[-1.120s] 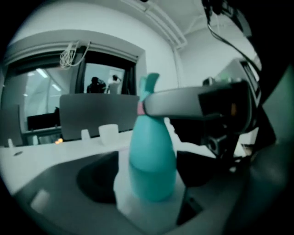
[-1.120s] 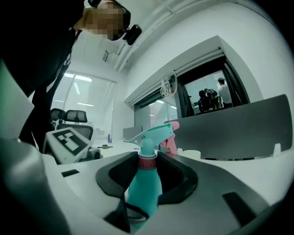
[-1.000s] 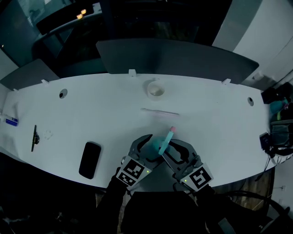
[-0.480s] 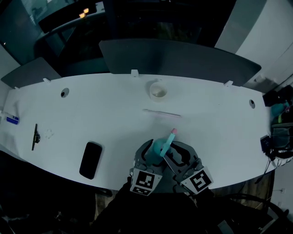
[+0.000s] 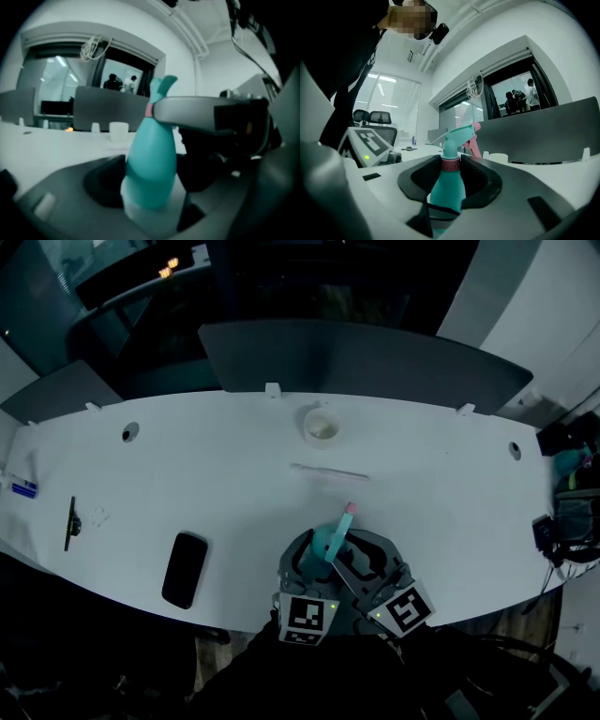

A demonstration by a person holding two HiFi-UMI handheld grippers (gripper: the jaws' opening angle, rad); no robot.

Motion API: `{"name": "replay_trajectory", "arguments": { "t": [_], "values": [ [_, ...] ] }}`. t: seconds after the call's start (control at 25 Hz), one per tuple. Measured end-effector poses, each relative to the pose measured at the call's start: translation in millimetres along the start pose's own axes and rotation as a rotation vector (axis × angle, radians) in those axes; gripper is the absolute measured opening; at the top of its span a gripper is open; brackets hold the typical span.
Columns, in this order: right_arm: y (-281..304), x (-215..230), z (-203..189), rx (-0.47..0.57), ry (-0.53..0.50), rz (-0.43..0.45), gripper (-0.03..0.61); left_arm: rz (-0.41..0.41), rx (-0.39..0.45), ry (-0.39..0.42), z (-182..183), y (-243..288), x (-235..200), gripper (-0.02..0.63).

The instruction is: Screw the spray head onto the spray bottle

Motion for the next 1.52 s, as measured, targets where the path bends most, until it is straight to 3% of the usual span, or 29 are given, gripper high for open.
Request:
{"name": "replay_trajectory", "arguments": {
  "t": [0.04, 0.12, 0.32, 0.4, 0.56, 0.72, 0.76, 0.84, 0.92, 1.12, 1.32, 1.44, 1.48, 1.52],
  "values": [
    [0, 0, 0, 0.0, -0.001, 0.001, 0.133, 0.048, -0.01, 0.016, -1, 0, 4, 0.339],
    [0, 0, -1, -0.004, 0.004, 0.003, 0.133, 0.019, -0.022, 0.042, -2, -1, 3, 0.342],
    [2, -1, -1, -0.004, 0.028, 0.015, 0.133, -0.345, -0.088, 0.027, 4, -1, -25, 0.399],
    [2, 0, -1, 0.001, 0.03, 0.003, 0.133, -0.385, -0.09, 0.034, 6, 3, -24, 0.36],
    [2, -1, -1, -0.004, 0.012, 0.007, 0.133, -0.244, -0.003, 0.033, -1, -1, -15, 0.355],
    [0, -2, -3, -0.016, 0.016, 0.007, 0.135, -0.201, 0.025, 0.01, -3, -4, -12, 0.359],
    [-1, -3, -4, -0.016, 0.022, 0.007, 0.145, -0.2, 0.031, 0.01, -1, -5, -11, 0.362],
    [-4, -5, -6, -0.015, 0.046, 0.009, 0.244, -0.196, 0.059, 0.008, 6, -9, -11, 0.424],
    [-10, -4, -5, -0.021, 0.057, 0.007, 0.258, -0.184, 0.072, 0.005, 9, -16, -12, 0.45],
    [-35, 16, -6, -0.022, 0.033, -0.045, 0.258, -0.101, 0.051, 0.024, 6, -50, -11, 0.453],
    [-54, 36, -5, -0.028, 0.004, -0.11, 0.256, 0.048, 0.094, -0.005, 16, -83, -3, 0.452],
    [-59, 37, -6, -0.038, -0.052, -0.134, 0.255, 0.186, 0.118, -0.023, 25, -97, 3, 0.402],
    [-60, 37, -5, -0.031, -0.069, -0.148, 0.233, 0.249, 0.124, -0.031, 26, -102, 4, 0.325],
    [-62, 37, -5, -0.024, -0.076, -0.162, 0.138, 0.316, 0.133, -0.039, 29, -107, 5, 0.206]
  ]
}}
Point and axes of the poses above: the fingertips, and each gripper's own axes: y forward along the fingers, x to its right, z out of its top, the point moved 7 cm from there along -y, backward along the fingers, and after that the axes turned 15 degrees about -z, right-handed, at the moved point
